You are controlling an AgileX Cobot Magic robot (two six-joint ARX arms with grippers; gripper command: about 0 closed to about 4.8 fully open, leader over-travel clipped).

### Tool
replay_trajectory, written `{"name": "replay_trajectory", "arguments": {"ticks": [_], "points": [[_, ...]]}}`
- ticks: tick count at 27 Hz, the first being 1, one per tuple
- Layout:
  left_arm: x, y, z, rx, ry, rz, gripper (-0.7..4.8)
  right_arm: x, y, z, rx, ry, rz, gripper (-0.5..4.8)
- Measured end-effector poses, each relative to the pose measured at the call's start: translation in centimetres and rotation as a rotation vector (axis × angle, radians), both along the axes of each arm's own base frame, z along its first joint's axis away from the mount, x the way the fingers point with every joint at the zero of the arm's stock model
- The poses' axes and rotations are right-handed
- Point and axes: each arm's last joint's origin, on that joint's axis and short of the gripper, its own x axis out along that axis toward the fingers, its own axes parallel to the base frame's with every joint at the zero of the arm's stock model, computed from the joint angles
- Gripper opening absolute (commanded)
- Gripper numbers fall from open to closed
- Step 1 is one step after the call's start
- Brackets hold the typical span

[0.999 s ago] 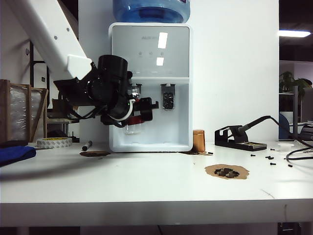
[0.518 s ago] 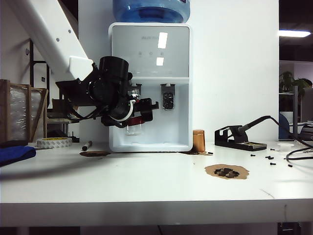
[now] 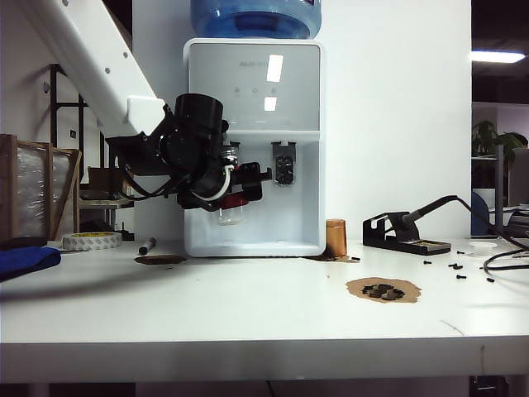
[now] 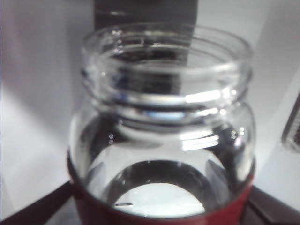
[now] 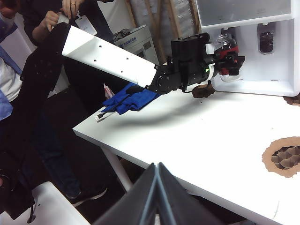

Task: Pick up the water bottle with two loops of red belts, then reach the front water dispenser and gently press the gray-black baffle horizontally to get a little water.

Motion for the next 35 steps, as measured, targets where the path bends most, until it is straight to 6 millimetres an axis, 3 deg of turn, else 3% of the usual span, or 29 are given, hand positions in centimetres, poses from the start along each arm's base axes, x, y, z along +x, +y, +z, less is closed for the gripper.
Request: {"name": "replay_trajectory", "arguments": {"ticks": [18,35], "points": [[0.8,0.0,0.7,-0.008,-0.013,0.016,-0.05,0.0,0.0,0.0,0.0,0.0,0.0,0.0],[1.3,0.6,-0.2,0.0,0.003,0.03,-0.05,0.0,0.0,0.0,0.0,0.0,0.0,0.0]]}}
